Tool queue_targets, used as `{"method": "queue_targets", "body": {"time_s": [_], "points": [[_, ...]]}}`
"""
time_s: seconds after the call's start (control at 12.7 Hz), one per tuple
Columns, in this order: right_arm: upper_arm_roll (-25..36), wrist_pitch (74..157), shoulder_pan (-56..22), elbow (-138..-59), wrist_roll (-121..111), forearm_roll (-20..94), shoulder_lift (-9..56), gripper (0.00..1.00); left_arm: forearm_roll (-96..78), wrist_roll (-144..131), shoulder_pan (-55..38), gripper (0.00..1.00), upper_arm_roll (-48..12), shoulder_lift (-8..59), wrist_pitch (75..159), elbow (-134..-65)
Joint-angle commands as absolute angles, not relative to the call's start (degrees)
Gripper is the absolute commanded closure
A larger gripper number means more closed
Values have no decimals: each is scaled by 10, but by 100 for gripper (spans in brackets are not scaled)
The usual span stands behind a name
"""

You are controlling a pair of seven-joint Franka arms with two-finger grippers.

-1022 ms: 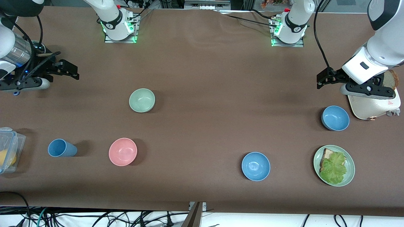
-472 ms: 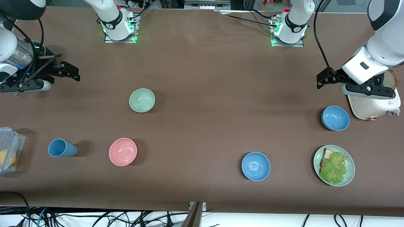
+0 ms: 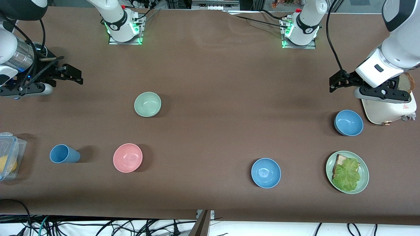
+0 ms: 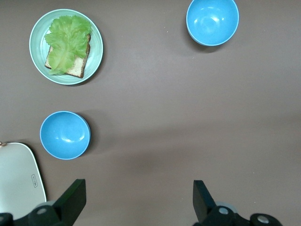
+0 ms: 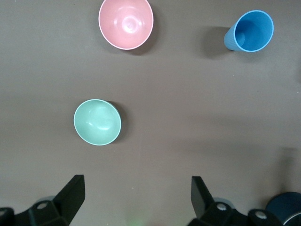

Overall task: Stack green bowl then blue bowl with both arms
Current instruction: 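Reach the right gripper down to the pale green bowl's rim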

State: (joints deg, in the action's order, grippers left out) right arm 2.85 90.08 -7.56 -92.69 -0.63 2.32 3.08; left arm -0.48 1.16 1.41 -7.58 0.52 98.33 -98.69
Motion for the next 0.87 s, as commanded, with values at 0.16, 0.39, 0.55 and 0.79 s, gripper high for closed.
{"method": "queue_targets", "body": {"time_s": [0.16,0.39,0.55,0.79], "points": [[25,946,-72,-981,-5,26,28,0,4,11,17,0,-78,2,984,-989],[19,1048,-74,-1084,-4,32,27,0,4,11,17,0,-78,2,983,-989],[18,1169,-76,-1176,-4,32,25,0,4,11,17,0,-78,2,983,-989],[4,1339,-79,-1288,-3,33,35,1,4,11,17,0,-78,2,983,-989]]}}
